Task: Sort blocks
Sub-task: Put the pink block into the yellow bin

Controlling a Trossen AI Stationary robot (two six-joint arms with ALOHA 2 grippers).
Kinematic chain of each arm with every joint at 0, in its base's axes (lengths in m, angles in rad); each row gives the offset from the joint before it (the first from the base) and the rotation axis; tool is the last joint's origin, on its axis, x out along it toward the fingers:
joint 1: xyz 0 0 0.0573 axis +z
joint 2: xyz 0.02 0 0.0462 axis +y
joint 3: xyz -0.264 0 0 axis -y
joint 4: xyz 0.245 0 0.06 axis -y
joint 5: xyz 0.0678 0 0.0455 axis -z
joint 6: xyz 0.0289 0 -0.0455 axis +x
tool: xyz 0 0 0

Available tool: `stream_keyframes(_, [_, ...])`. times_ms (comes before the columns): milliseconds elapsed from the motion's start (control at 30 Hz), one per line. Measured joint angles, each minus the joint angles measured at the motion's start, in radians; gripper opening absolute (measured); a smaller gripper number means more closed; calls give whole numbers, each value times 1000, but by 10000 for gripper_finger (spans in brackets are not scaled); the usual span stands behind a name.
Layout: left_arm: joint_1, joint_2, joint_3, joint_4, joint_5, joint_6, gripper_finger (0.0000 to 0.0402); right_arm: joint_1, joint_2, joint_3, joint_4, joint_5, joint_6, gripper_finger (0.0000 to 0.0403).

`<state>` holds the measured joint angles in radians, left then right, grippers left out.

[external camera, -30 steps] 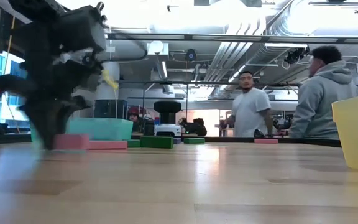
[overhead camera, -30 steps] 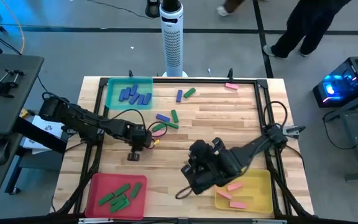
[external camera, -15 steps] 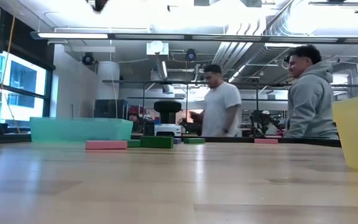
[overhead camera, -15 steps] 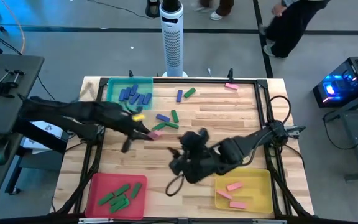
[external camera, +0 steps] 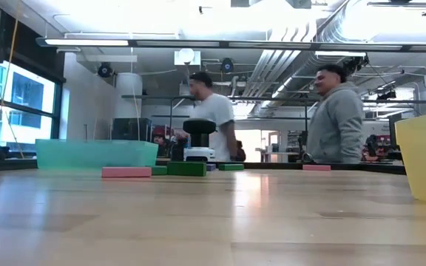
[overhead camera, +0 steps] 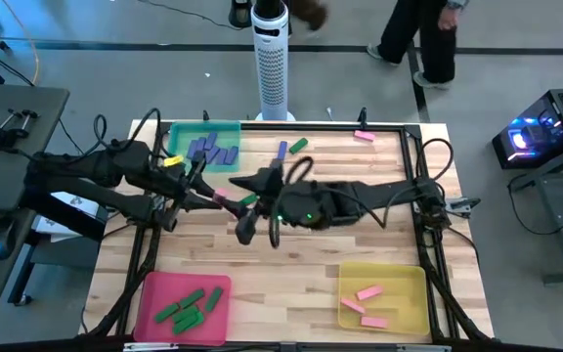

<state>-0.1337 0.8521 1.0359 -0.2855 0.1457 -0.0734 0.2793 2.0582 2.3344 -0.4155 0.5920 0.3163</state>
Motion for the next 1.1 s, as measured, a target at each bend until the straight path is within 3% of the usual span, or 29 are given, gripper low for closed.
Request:
stream_keyframes(167, [0,7,0,-1,-1,2,35,-50,16,0,40,-205,-3,211])
stream_keyframes(300, [0,22,0,-4,-6,-1,36,-60,16,0,38,-226,-3,148])
stream_keyframes(433, [0,49,0,-10,-8,8,46,-60,16,0,25,-227,-6,44])
stream_keyframes(533, [0,71,0,-15,-24,27,62,-58,12,0,-41,-210,18,23])
stream_keyframes(700, [0,118,-1,-41,-84,31,108,-27,-41,0,-330,-219,190,22])
stream_keyframes(900, [3,184,-1,-187,-167,26,151,49,-73,1,-708,-346,395,20])
stream_keyframes(1033, [2,213,0,-217,-167,23,157,105,-70,-90,-1039,-442,619,20])
stream_keyframes(1100, [2,230,-1,-220,-167,23,157,148,-84,-182,-1125,-515,703,20])
